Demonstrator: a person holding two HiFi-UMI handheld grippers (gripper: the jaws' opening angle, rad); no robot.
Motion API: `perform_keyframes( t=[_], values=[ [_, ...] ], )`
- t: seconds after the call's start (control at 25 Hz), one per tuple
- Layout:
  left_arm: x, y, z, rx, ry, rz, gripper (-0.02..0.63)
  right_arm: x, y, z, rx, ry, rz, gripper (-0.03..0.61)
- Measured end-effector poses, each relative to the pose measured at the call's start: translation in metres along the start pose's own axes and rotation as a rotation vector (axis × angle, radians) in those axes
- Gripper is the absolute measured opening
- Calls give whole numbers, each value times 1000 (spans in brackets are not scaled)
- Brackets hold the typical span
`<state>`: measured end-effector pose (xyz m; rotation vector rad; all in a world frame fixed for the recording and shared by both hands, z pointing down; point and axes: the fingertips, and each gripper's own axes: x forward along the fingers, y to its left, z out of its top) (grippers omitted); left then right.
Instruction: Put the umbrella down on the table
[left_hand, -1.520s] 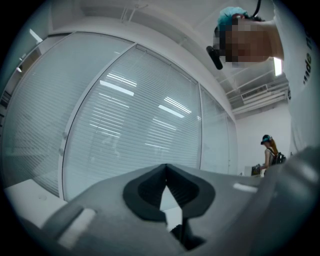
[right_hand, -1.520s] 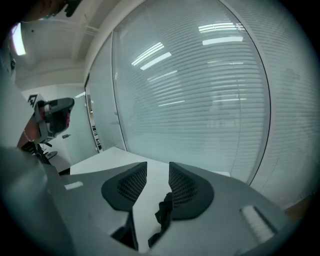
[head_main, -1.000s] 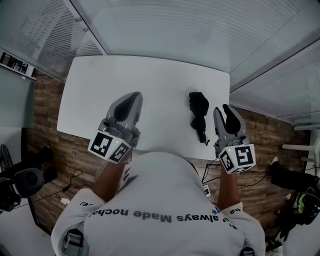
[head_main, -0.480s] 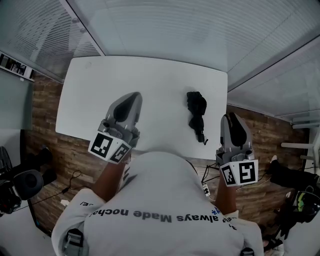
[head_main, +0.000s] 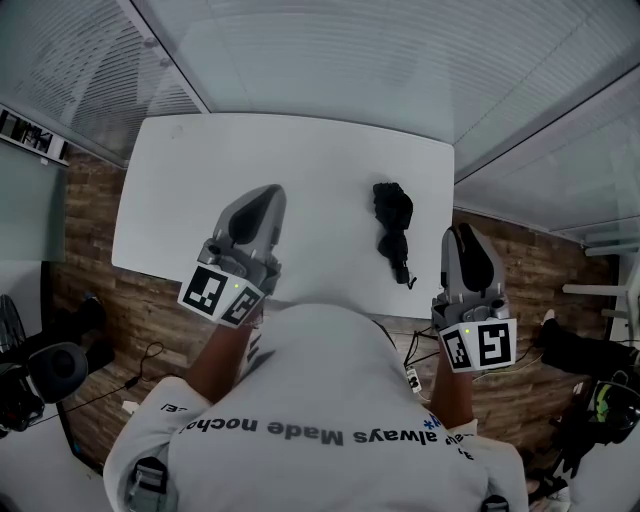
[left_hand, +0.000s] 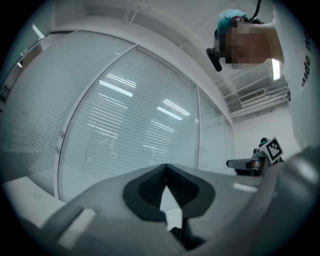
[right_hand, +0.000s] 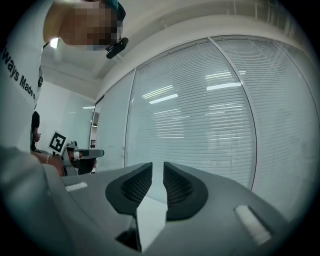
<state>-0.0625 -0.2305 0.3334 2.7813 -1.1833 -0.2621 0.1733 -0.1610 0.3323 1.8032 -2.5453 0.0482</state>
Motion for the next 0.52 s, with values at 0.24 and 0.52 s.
perform_keyframes(
  t=[0.24, 0.52],
  values=[
    [0, 3, -3, -2, 6, 3, 3, 3, 1, -4, 6, 8, 5, 71],
    [2, 5, -2, -1, 5, -1, 3, 6, 2, -4, 3, 14, 8, 71]
  ],
)
